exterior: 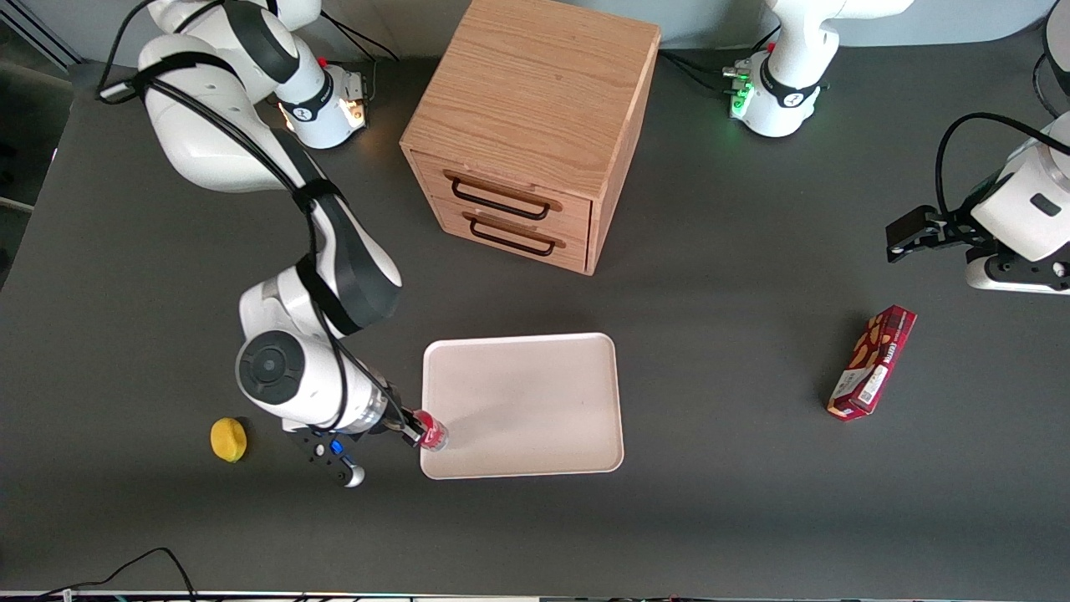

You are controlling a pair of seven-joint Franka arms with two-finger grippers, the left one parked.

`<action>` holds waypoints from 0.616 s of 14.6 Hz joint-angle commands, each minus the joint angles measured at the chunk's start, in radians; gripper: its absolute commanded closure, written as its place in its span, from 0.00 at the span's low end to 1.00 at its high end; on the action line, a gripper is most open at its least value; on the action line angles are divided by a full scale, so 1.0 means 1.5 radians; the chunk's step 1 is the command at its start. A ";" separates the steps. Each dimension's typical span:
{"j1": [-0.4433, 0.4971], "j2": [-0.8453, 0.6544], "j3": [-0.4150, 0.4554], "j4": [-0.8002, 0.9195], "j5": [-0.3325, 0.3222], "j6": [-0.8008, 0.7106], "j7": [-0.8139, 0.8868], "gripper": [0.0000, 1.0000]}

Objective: Place coke bottle on tray
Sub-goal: 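Carry the bottle with the right gripper over the cream tray's corner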

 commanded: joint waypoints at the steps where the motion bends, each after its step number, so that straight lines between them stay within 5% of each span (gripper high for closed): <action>1: 0.008 0.029 0.006 0.045 -0.023 0.009 0.029 1.00; 2: 0.008 0.033 0.006 0.043 -0.024 0.011 0.030 0.65; 3: 0.009 0.034 0.006 0.043 -0.030 0.011 0.030 0.09; 4: 0.008 0.033 0.007 0.043 -0.049 0.011 0.028 0.00; 9: -0.015 -0.013 0.034 0.043 -0.058 -0.067 -0.009 0.00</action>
